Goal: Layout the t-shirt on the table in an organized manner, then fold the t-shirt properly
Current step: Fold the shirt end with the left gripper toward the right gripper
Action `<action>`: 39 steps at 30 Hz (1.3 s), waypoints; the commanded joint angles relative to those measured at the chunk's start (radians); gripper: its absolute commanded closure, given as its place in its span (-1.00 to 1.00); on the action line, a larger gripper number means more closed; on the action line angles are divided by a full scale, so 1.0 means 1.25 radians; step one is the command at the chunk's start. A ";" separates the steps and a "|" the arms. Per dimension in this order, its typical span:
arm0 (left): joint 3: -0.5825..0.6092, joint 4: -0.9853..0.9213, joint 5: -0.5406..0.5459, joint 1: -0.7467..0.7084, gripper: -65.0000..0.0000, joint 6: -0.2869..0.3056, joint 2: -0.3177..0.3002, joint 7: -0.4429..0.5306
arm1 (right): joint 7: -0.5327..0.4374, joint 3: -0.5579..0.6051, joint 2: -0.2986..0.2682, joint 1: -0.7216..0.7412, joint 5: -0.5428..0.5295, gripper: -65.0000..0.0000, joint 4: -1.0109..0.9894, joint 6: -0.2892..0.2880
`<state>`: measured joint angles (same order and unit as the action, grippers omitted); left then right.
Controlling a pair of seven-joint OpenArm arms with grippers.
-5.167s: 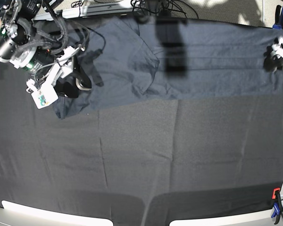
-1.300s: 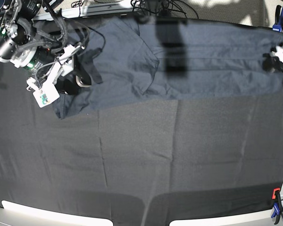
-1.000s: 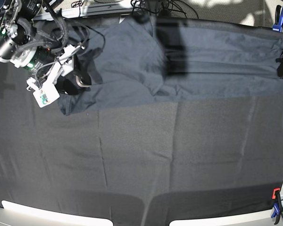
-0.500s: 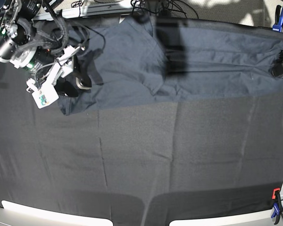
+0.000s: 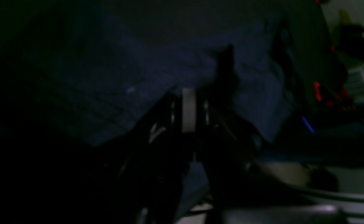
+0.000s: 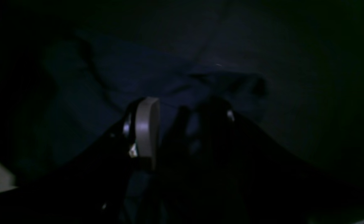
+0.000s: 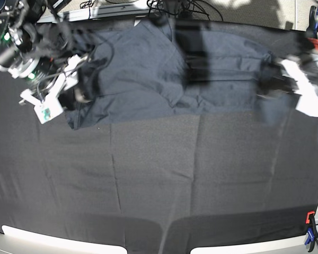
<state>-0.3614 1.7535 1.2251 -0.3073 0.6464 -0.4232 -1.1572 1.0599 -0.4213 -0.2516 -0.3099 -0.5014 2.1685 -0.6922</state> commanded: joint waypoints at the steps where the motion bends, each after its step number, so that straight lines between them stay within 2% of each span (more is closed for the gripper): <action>1: 0.022 0.021 0.009 0.005 1.00 -0.007 0.002 0.010 | -0.031 -0.004 -0.009 0.016 0.008 0.21 0.014 -0.005; 3: 0.077 0.027 -0.007 0.005 1.00 -0.008 0.025 0.011 | -0.031 -0.004 -0.010 0.032 0.051 0.21 0.014 -0.001; 7: 0.162 0.031 -0.051 0.007 1.00 -0.009 0.083 0.038 | -0.032 -0.006 -0.010 0.062 0.185 0.21 0.014 0.076; 9: 0.185 0.031 -0.080 0.009 1.00 -0.009 0.116 0.072 | -0.040 -0.020 -0.010 0.064 0.217 0.21 0.014 0.107; 12: 0.197 0.030 -0.134 0.020 1.00 -0.010 0.165 0.123 | -0.040 -0.060 -0.010 0.064 0.208 0.21 0.014 0.110; 14: 0.197 0.030 -0.158 0.034 1.00 -0.049 0.196 0.137 | -0.039 -0.091 -0.010 0.064 0.180 0.21 0.014 0.110; 16: 0.197 0.030 -0.179 0.050 1.00 -0.082 0.225 0.132 | -0.037 -0.120 -0.010 0.063 0.142 0.21 0.014 0.110; 20: 0.208 0.030 -0.184 0.065 1.00 -0.084 0.273 0.088 | -0.027 -0.157 -0.009 0.061 0.095 0.21 0.014 0.110; 27: 0.317 0.030 -0.204 0.065 1.00 -0.084 0.276 0.096 | -0.025 -0.160 -0.010 0.061 0.086 0.21 0.014 0.108; 32: 0.368 0.030 -0.286 0.065 0.99 -0.084 0.276 0.180 | -0.024 -0.159 -0.009 0.061 0.078 0.21 0.014 0.109; 35: 0.384 0.030 -0.287 0.078 0.29 -0.083 0.276 0.204 | -0.022 -0.159 -0.009 0.061 0.077 0.21 0.014 0.108; 36: 0.391 0.030 -0.275 0.087 0.15 -0.083 0.276 0.202 | -0.022 -0.159 -0.009 0.061 0.076 0.21 0.014 0.109; 37: 0.396 0.031 -0.253 0.096 0.09 -0.079 0.276 0.199 | -0.022 -0.160 -0.009 0.061 0.069 0.21 0.014 0.108; 39: 0.402 0.033 -0.182 0.114 0.09 -0.029 0.276 0.184 | -0.021 -0.159 -0.009 0.061 0.044 0.21 0.014 0.108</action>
<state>0.1387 1.7733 0.9710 -0.1719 0.6048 -0.0807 -0.9459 1.0500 -0.6163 -0.2497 -0.2413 -0.4366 2.1685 -0.5564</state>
